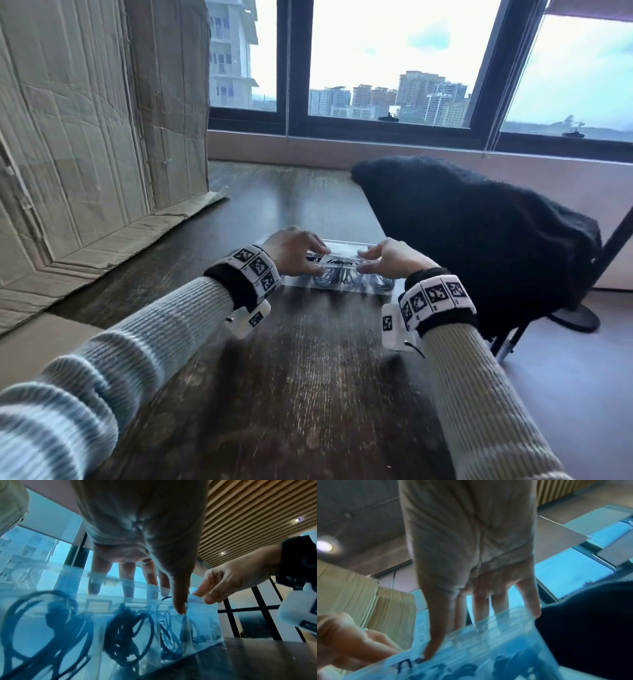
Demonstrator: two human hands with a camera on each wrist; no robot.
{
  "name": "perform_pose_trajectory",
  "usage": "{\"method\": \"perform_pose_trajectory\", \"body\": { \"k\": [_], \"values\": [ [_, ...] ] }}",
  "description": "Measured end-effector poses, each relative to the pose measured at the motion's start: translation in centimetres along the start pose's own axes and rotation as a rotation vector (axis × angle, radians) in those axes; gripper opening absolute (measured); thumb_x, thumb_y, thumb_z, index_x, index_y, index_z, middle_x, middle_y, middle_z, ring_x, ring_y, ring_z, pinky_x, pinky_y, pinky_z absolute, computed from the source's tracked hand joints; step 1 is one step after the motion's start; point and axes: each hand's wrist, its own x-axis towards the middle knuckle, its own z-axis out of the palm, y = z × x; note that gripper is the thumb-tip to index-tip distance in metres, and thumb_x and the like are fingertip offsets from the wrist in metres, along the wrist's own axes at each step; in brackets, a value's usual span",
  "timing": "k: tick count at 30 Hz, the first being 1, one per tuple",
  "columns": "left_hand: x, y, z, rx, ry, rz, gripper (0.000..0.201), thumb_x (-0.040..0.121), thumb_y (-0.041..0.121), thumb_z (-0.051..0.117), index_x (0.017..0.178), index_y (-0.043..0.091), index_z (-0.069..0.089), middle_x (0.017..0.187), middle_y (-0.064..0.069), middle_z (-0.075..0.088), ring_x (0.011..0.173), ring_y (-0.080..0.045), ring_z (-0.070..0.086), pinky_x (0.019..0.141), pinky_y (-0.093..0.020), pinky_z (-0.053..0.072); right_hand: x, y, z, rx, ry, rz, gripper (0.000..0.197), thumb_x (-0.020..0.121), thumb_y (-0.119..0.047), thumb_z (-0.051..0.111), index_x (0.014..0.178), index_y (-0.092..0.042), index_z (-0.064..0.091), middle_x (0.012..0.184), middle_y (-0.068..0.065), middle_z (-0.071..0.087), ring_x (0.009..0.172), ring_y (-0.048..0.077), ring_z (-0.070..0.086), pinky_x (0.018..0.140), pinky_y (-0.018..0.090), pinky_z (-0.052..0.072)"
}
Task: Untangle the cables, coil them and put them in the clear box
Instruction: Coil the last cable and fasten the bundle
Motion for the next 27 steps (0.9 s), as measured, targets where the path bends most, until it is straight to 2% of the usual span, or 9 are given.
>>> {"method": "perform_pose_trajectory", "body": {
  "k": [4,7,10,12,14,16,20,23,27],
  "values": [
    [0.7,0.1,-0.1,0.042,-0.065,-0.004,0.042,0.079,0.041,0.073,0.118,0.024,0.068,0.125,0.014,0.062,0.111,-0.006,0.057,0.097,-0.024,0.043,0.6,-0.1,-0.7,-0.114,-0.076,0.028,0.038,0.092,-0.041,0.059,0.124,-0.022,0.064,0.134,-0.004,0.059,0.116,0.016,0.058,0.101,0.026,0.041],
    [0.8,-0.1,0.2,0.062,-0.038,-0.004,0.038,0.080,0.039,0.072,0.115,0.025,0.069,0.122,0.015,0.063,0.109,-0.005,0.057,0.087,-0.018,0.039,1.0,-0.5,-0.7,-0.182,-0.066,0.009,0.034,0.092,-0.035,0.061,0.122,-0.020,0.066,0.129,-0.002,0.063,0.109,0.016,0.060,0.090,0.023,0.043],
    [0.2,0.2,0.3,0.064,-0.014,-0.006,0.037,0.081,0.038,0.071,0.116,0.027,0.068,0.123,0.018,0.062,0.110,-0.005,0.057,0.085,-0.018,0.039,1.0,-0.6,-0.8,-0.242,-0.068,0.014,0.039,0.087,-0.030,0.069,0.124,-0.019,0.065,0.127,-0.001,0.064,0.107,0.017,0.061,0.082,0.021,0.042],
    [-0.1,0.1,0.2,0.050,-0.033,-0.003,0.037,0.084,0.037,0.067,0.121,0.028,0.066,0.126,0.017,0.061,0.114,-0.006,0.056,0.089,-0.019,0.040,1.1,-0.4,-1.1,-0.304,-0.126,0.019,0.052,0.080,-0.033,0.076,0.129,-0.027,0.060,0.132,-0.005,0.061,0.110,0.016,0.061,0.088,0.023,0.044],
    [-0.4,-0.8,0.0,-0.016,-0.115,-0.020,0.039,0.086,0.031,0.065,0.125,0.030,0.061,0.132,0.017,0.057,0.120,-0.007,0.054,0.101,-0.024,0.041,1.3,-0.1,-1.3,-0.330,-0.155,0.021,0.059,0.075,-0.034,0.080,0.130,-0.033,0.058,0.136,-0.007,0.058,0.112,0.015,0.060,0.095,0.026,0.045],
    [-0.8,-2.0,-0.6,-0.130,-0.222,-0.060,0.043,0.085,0.027,0.066,0.126,0.036,0.059,0.134,0.021,0.052,0.122,-0.010,0.054,0.105,-0.034,0.043,1.3,-0.2,-1.4,-0.305,-0.139,0.011,0.056,0.077,-0.026,0.080,0.129,-0.029,0.060,0.135,-0.004,0.058,0.112,0.015,0.061,0.088,0.022,0.043],
    [-2.0,-4.2,-2.2,-0.108,-0.283,-0.082,0.045,0.088,0.021,0.064,0.131,0.031,0.055,0.139,0.016,0.047,0.125,-0.004,0.048,0.107,-0.020,0.033,1.6,-0.4,-1.0,-0.252,-0.062,0.014,0.053,0.074,-0.014,0.081,0.123,-0.021,0.065,0.131,0.002,0.062,0.110,0.018,0.062,0.082,0.023,0.042],
    [-2.4,-4.9,-2.1,-0.115,-0.268,-0.099,0.054,0.084,0.013,0.069,0.133,0.028,0.053,0.138,0.016,0.047,0.129,-0.002,0.044,0.113,-0.023,0.030,2.0,-0.2,-0.5,-0.225,-0.032,0.045,0.051,0.071,-0.012,0.083,0.119,-0.020,0.068,0.127,0.004,0.064,0.107,0.020,0.064,0.081,0.024,0.046],
    [-2.1,-4.6,-1.8,-0.123,-0.187,-0.109,0.055,0.078,0.007,0.075,0.128,0.022,0.058,0.133,0.010,0.054,0.124,-0.004,0.050,0.106,-0.019,0.035,2.1,-0.5,-0.5,-0.235,-0.007,0.059,0.048,0.070,-0.010,0.084,0.115,-0.015,0.070,0.122,0.005,0.067,0.101,0.020,0.064,0.078,0.024,0.046]
  ]
}}
